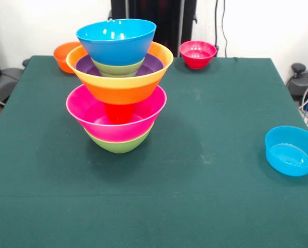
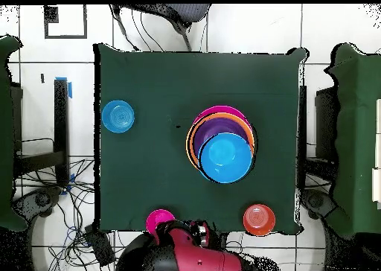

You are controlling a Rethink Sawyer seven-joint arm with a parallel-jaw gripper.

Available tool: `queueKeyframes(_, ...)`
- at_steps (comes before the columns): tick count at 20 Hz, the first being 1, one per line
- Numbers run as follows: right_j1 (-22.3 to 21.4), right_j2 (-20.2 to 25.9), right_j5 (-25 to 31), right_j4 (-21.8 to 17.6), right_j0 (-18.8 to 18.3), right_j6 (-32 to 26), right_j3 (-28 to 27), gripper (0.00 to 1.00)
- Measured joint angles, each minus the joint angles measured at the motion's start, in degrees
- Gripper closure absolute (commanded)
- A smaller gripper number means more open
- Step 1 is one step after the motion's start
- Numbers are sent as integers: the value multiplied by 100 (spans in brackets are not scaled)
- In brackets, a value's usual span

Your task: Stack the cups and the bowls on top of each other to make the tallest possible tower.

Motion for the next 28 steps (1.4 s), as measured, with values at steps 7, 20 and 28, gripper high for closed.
queueKeyframes(7,139,129,-440,297,-356,0,50,0)
queueKeyframes(20,314,352,-1644,351,-947,0,484,0)
queueKeyframes(28,226,606,-2054,393,-1296,0,982,0)
